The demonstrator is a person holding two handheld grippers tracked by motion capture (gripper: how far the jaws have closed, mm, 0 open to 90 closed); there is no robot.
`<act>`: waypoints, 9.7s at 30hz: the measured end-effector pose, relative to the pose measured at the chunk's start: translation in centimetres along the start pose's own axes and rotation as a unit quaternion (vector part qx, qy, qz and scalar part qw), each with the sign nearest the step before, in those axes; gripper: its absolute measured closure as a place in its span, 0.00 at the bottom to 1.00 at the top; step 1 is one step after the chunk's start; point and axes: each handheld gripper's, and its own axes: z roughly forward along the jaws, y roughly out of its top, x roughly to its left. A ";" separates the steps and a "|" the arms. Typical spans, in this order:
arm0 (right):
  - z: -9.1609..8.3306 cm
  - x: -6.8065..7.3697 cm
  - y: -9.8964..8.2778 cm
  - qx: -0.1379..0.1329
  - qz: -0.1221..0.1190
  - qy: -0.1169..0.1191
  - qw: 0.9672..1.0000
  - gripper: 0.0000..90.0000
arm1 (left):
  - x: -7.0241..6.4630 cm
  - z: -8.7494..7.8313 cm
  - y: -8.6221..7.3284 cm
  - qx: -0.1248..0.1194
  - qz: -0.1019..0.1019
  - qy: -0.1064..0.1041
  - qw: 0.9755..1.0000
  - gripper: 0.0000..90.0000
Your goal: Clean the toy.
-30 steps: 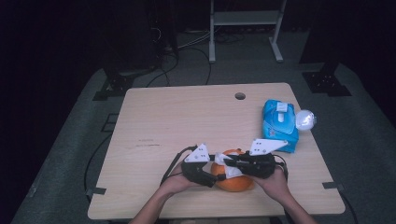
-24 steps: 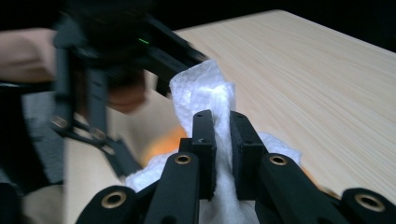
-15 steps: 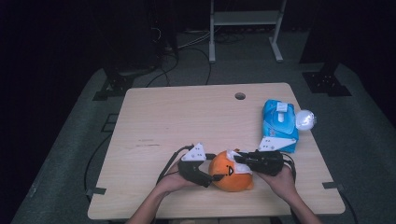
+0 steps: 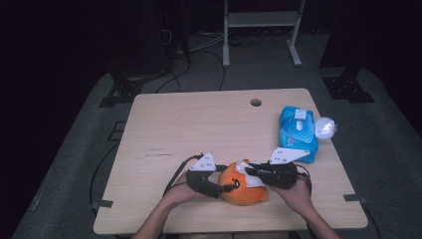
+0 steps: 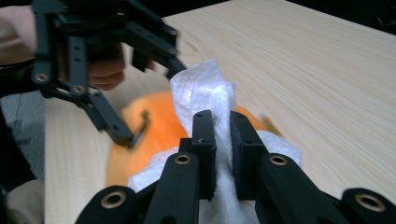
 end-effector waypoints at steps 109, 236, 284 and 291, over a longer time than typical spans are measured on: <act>0.5 -0.9 -0.6 -0.037 0.019 0.008 0.999 0.90 | 1.6 -0.9 -1.0 -0.025 -0.002 0.004 1.000 0.44; -0.5 -2.1 -0.8 -0.037 0.046 -0.035 0.998 0.90 | 1.4 -0.8 -0.7 -0.031 -0.032 0.028 0.999 0.30; 0.6 2.2 1.7 -0.051 -0.044 0.000 0.998 0.91 | -2.3 1.0 2.0 -0.021 0.054 0.042 0.997 0.33; -0.3 0.3 0.8 -0.049 -0.006 -0.011 0.999 0.91 | -1.0 0.8 1.7 -0.036 0.006 0.037 0.999 0.17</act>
